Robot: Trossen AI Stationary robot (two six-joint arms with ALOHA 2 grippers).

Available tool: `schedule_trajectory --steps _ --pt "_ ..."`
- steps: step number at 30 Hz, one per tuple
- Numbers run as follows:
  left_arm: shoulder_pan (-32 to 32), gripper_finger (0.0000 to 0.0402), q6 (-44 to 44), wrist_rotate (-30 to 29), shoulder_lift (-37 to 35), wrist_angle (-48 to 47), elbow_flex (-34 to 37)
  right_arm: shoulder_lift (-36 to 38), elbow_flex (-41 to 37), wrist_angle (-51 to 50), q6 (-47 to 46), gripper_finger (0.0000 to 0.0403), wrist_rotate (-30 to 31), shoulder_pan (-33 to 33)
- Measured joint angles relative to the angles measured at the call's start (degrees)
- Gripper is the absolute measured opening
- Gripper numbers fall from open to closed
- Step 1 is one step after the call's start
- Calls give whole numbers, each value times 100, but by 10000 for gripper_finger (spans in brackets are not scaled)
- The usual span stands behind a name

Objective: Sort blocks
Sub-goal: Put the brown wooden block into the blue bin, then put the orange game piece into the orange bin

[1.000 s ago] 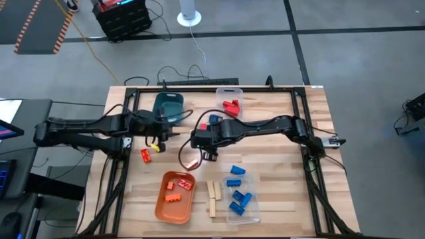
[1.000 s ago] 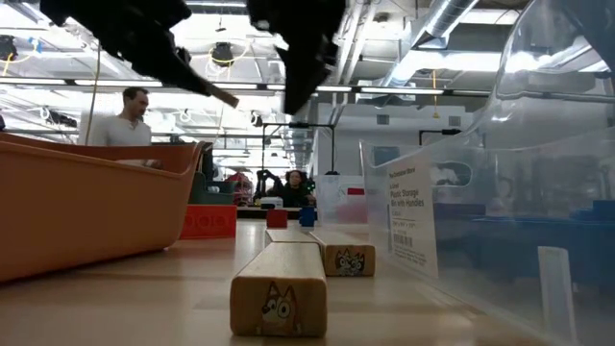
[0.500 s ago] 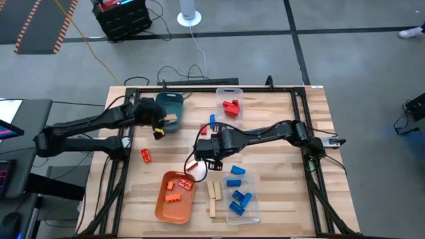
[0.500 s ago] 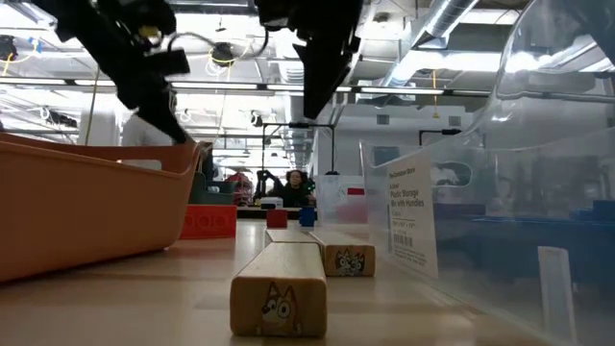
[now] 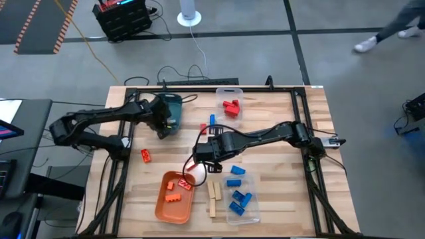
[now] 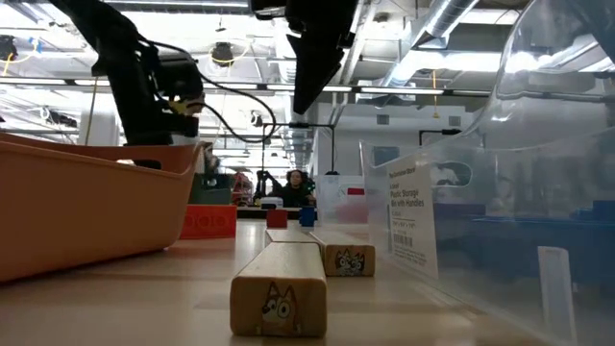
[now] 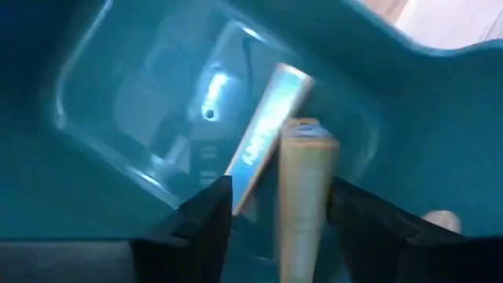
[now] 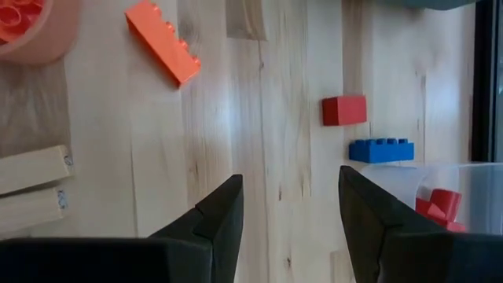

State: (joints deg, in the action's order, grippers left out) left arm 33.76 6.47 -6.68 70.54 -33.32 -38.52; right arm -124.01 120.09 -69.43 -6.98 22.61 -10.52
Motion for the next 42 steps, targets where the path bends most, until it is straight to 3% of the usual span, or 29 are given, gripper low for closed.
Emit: schedule_trajectory --steps 5,12,15,19,26,33,42 --pt "0 205 90 -2 -246 -163 -97 -1 0 18 146 177 0 6" --pt "-44 207 339 1 -1221 -297 -433 0 0 155 208 177 0 107" --pt "-291 207 500 313 -1753 -775 -527 -2 0 167 208 177 1 138" --pt "-1114 207 385 639 -2450 -1719 -529 -2 0 97 208 177 0 136" --pt "-3185 208 376 643 -3285 -3174 -529 -2 0 23 183 177 1 296" --pt "-4569 208 371 543 -3217 -3221 -529 -2 0 74 -42 177 2 420" --pt "-4972 208 355 248 -2282 -3230 -525 20 0 -411 -322 177 0 357"
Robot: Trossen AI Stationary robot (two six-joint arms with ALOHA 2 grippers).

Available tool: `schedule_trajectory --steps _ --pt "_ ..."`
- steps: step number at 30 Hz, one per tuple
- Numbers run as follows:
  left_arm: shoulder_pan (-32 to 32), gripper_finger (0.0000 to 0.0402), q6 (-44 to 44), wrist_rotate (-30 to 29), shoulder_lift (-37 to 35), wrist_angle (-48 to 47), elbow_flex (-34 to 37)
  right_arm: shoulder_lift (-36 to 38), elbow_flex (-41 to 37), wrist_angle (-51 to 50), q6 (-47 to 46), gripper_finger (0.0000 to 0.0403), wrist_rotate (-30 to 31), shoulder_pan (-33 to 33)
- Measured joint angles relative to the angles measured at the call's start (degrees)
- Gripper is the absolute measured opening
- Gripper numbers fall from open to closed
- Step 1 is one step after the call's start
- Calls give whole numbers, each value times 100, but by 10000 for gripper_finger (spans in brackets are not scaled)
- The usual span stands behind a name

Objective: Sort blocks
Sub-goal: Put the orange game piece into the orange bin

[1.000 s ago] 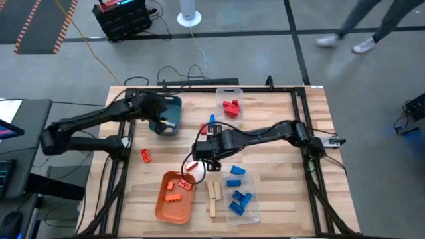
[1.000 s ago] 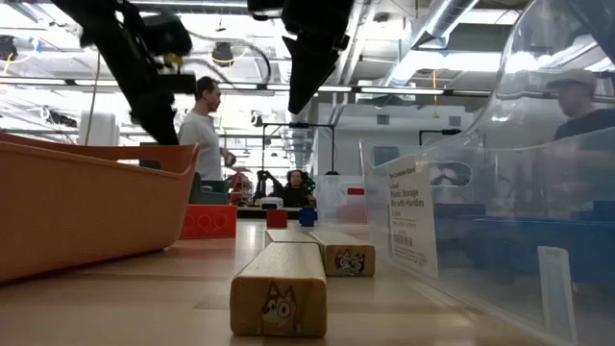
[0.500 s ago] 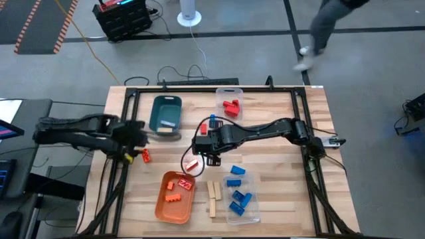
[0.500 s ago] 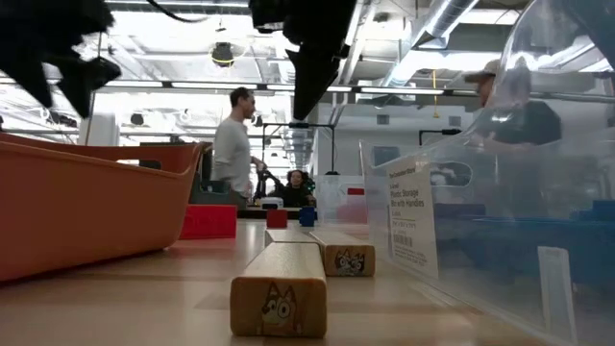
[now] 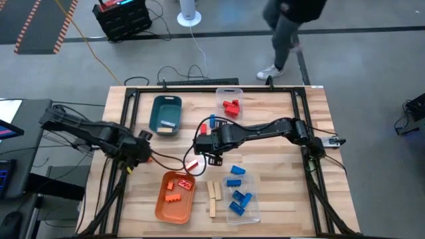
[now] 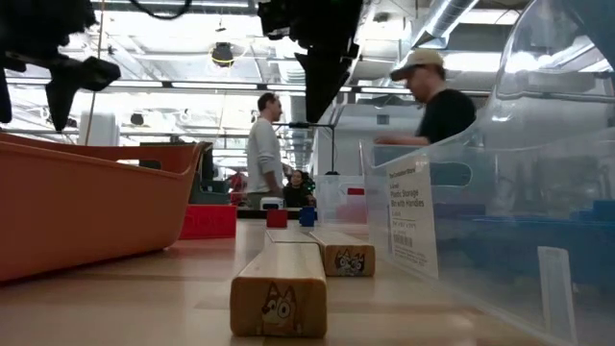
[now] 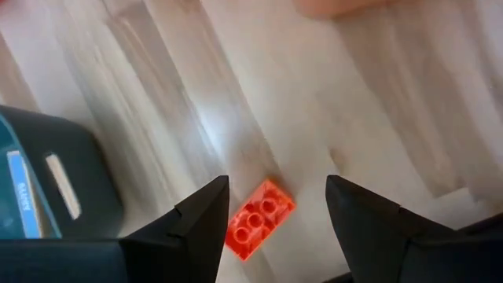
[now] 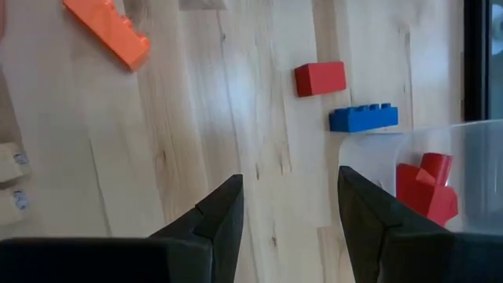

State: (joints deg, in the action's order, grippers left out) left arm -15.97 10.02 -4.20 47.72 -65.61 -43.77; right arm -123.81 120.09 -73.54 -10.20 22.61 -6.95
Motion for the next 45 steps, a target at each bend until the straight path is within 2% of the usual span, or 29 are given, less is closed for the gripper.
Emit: schedule_trajectory --steps 13,21,27,33,45 --pt "0 208 -116 -156 1262 58 0 2 0 -165 12 177 142 -257" --pt "6 208 -305 -150 1528 1249 2 4 -2 -148 62 177 203 -289" --pt "28 208 -1393 -100 1528 1143 38 7 -2 -147 92 177 223 -328" --pt "-70 208 -2516 -58 1534 822 493 9 -2 -48 128 177 223 -329" --pt "-1 208 -4369 -60 2215 443 538 9 -2 88 180 177 219 -305"
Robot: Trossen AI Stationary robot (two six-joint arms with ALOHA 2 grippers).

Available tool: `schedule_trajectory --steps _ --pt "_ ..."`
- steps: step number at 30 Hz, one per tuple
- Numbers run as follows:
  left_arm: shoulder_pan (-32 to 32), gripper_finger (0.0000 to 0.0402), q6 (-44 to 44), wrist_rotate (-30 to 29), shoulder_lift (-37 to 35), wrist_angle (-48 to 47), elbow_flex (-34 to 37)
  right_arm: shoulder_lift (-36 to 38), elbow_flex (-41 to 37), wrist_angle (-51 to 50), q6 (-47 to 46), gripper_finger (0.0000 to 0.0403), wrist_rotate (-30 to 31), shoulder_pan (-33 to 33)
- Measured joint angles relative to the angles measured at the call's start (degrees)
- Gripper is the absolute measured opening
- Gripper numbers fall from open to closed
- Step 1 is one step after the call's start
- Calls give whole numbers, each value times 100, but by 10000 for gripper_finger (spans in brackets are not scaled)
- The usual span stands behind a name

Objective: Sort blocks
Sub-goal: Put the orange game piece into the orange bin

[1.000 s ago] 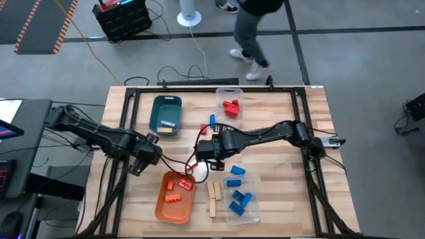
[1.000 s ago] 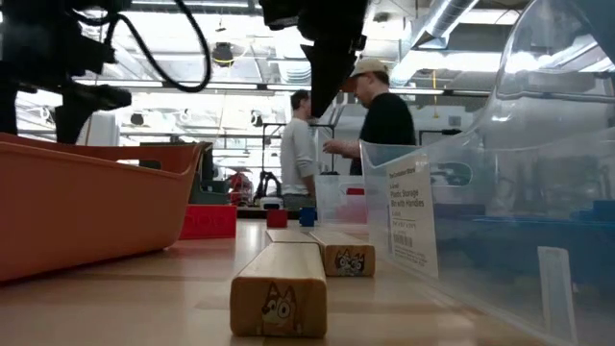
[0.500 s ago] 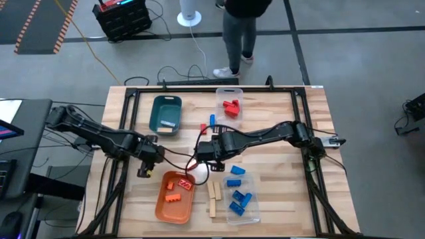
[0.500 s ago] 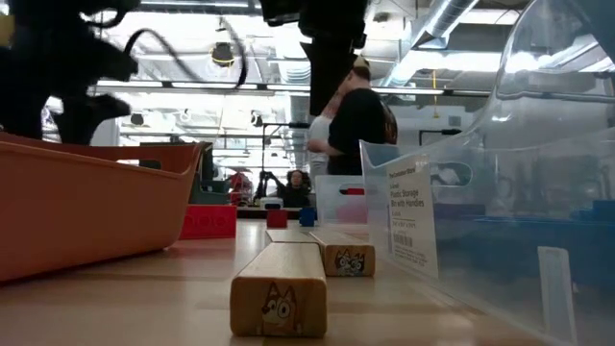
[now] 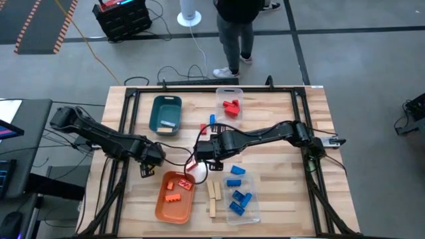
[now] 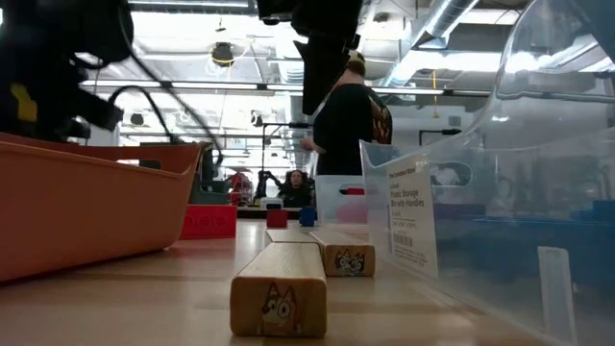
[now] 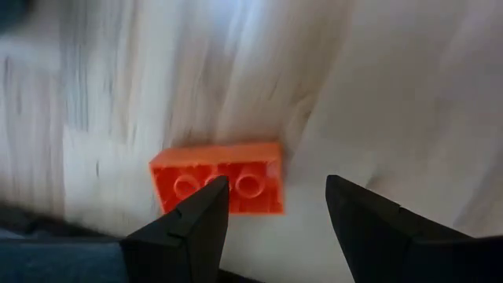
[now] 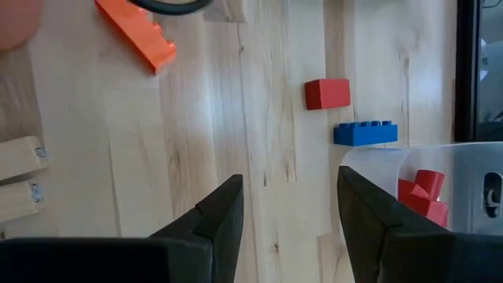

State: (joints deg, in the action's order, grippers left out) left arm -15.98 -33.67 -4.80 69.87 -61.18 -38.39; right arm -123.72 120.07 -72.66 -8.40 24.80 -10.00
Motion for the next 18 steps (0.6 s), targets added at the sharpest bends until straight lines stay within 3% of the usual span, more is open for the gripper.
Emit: schedule_trajectory --steps 6,12,18 --pt "6 208 -94 221 599 2 0 1 0 -4 0 177 0 -23" --pt "4 208 378 162 994 299 -22 2 0 -5 33 177 0 -90" --pt "76 208 913 -781 1029 672 -63 2 0 -5 35 177 -2 -140"
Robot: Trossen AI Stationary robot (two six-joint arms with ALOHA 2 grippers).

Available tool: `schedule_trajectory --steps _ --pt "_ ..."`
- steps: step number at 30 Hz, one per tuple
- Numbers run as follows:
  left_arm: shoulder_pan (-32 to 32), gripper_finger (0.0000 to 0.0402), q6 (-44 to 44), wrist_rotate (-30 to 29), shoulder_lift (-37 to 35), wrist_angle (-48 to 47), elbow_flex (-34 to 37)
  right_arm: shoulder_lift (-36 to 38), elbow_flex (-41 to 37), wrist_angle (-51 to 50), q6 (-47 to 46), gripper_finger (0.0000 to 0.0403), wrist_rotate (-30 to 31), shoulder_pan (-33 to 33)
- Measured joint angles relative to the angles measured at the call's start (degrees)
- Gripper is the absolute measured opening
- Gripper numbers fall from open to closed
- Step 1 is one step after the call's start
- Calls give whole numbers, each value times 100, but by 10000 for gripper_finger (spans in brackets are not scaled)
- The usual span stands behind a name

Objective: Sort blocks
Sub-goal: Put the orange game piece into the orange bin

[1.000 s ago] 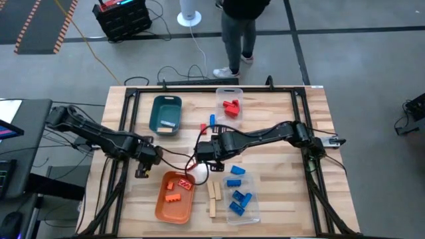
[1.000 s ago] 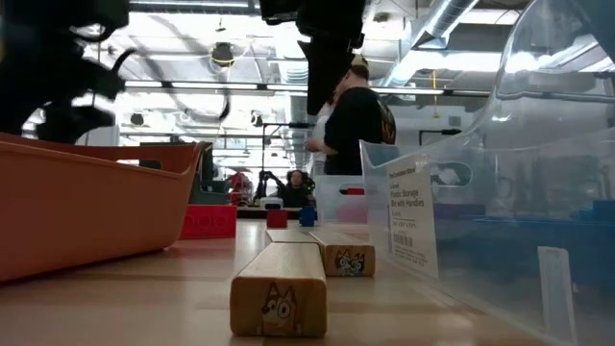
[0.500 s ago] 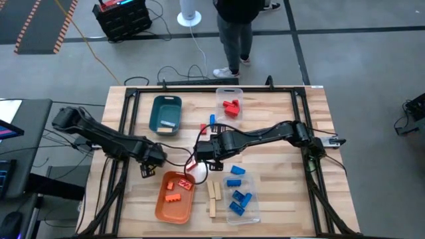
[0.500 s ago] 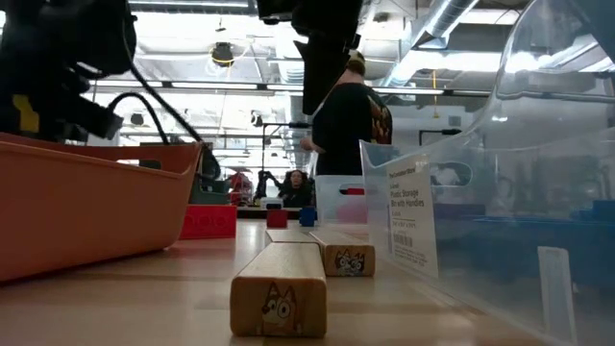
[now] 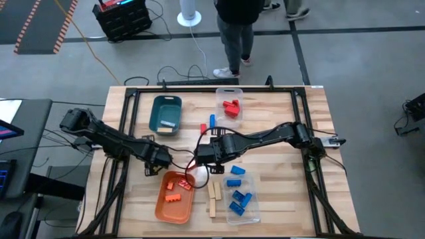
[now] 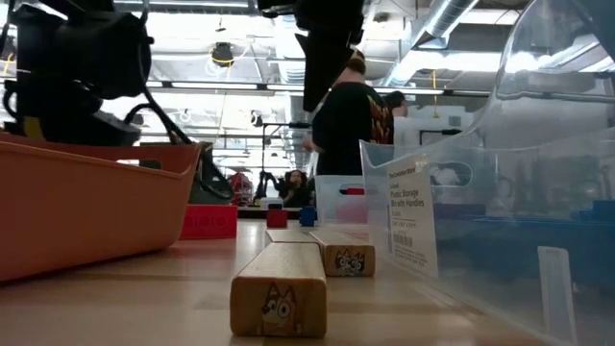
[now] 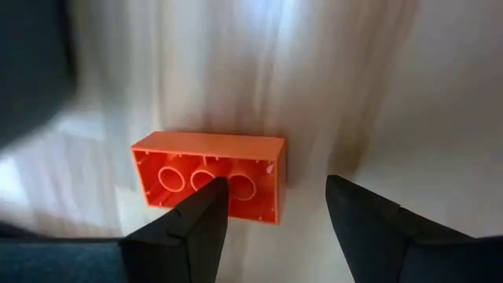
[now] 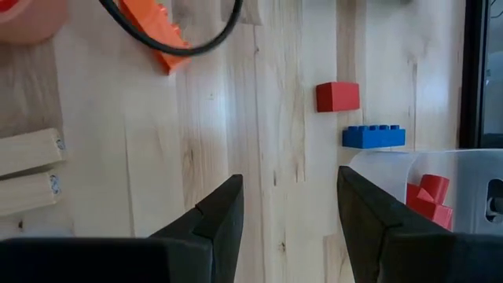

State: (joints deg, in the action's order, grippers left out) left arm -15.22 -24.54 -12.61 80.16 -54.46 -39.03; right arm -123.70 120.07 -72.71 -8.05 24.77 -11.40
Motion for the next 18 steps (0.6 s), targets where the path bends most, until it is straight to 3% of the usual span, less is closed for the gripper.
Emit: schedule_trajectory --steps 4,11,18 --pt "1 208 456 -266 -206 421 -100 0 0 -10 -4 177 0 -2" --pt "-1 208 1195 -309 -820 197 -457 0 0 -10 -2 177 -2 0" --pt "426 208 606 -711 -1314 227 -538 0 0 14 -2 177 -2 0"
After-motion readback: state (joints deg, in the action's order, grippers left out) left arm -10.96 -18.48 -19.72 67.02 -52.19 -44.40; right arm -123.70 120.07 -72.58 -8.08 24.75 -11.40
